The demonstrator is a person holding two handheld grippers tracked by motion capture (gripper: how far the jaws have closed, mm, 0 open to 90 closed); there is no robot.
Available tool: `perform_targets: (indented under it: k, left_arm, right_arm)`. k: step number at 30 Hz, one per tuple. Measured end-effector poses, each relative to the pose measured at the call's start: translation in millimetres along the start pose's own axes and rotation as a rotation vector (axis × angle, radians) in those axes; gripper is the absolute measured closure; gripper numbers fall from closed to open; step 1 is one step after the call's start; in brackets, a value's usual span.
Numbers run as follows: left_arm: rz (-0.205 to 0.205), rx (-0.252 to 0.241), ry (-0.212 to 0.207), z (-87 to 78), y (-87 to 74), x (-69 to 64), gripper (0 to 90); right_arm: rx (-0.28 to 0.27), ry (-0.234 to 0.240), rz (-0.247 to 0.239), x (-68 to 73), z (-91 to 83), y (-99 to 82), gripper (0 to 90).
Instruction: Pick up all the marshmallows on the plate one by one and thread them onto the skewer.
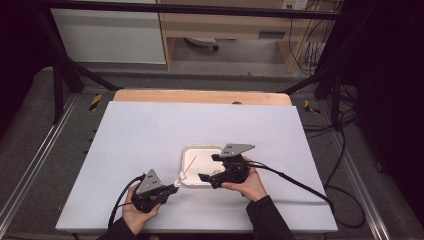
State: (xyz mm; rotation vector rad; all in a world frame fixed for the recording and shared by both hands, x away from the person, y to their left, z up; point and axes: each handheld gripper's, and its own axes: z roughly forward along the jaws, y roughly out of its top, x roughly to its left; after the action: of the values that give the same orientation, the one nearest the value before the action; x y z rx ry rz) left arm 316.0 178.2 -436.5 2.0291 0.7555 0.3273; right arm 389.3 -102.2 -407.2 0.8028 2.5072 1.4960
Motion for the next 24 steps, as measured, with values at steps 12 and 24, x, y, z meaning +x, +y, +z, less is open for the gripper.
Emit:
perform_targets:
  k: [12, 24]
  left_arm:
    - [-0.005, 0.007, -0.005, 0.1, -0.8, 1.1, 88.6]
    - [-0.002, 0.017, -0.007, 1.6, -1.3, 1.0, 88.5]
  right_arm:
    - [0.075, -0.116, 0.001, -23.7, -3.3, -20.8, 13.1]
    - [0.146, -0.094, 0.006, -33.6, 6.6, -32.7, 34.6]
